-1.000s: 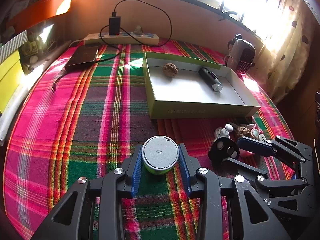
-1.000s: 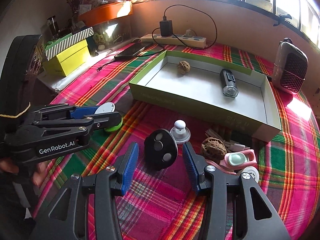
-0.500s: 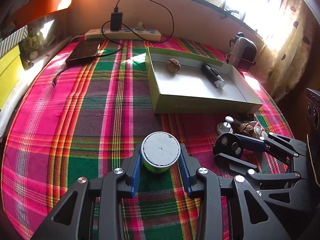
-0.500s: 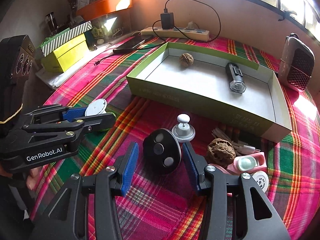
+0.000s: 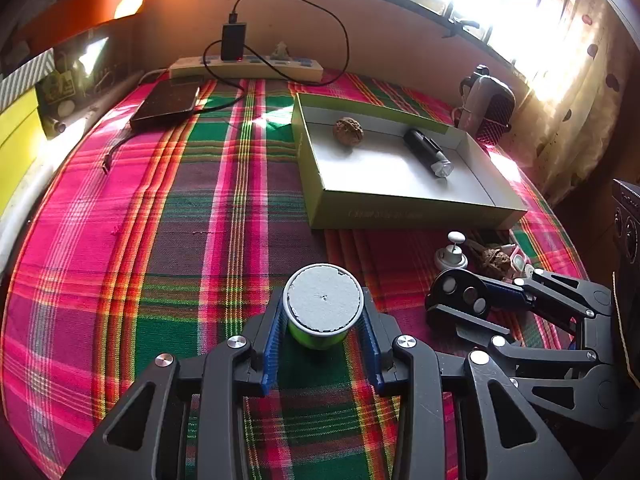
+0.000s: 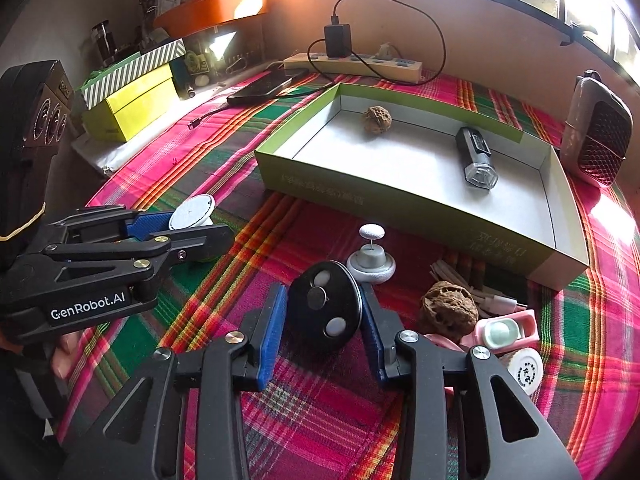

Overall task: Organize objects
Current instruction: 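Carry the black disc in the right gripper while the left carries the spool to the box, then lower the black disc into the box with the right gripper while the left releases the spool inside, then move both grippers back out of the box toward the objects on the cloth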

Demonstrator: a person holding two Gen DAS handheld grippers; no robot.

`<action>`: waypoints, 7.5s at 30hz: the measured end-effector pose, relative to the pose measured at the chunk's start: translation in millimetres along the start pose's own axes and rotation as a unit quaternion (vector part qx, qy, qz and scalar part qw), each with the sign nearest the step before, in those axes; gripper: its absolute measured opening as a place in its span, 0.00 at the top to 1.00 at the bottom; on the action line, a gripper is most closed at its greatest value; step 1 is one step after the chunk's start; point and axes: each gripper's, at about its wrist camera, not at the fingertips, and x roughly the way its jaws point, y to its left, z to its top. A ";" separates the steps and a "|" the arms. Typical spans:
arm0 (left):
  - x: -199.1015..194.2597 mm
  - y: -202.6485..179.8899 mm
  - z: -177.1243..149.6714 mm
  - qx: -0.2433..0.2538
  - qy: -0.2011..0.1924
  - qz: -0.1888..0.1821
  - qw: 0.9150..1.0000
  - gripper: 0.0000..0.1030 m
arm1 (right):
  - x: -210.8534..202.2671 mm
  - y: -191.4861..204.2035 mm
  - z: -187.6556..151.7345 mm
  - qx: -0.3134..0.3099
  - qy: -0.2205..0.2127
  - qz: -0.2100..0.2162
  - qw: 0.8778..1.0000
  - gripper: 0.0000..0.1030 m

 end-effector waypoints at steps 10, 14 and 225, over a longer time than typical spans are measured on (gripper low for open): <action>0.7 1.6 1.5 0.002 -0.002 0.004 1.000 0.71 | -0.4 0.3 0.0 -0.002 -0.002 -0.004 1.000 0.65; 0.5 1.6 1.5 0.001 -0.002 0.004 1.000 0.71 | -0.6 -0.4 -0.6 -0.001 -0.003 -0.004 1.000 0.65; 45.4 -76.2 105.0 0.071 -0.047 0.000 0.996 0.68 | -28.0 -145.1 57.3 0.143 -0.077 -0.097 0.982 0.56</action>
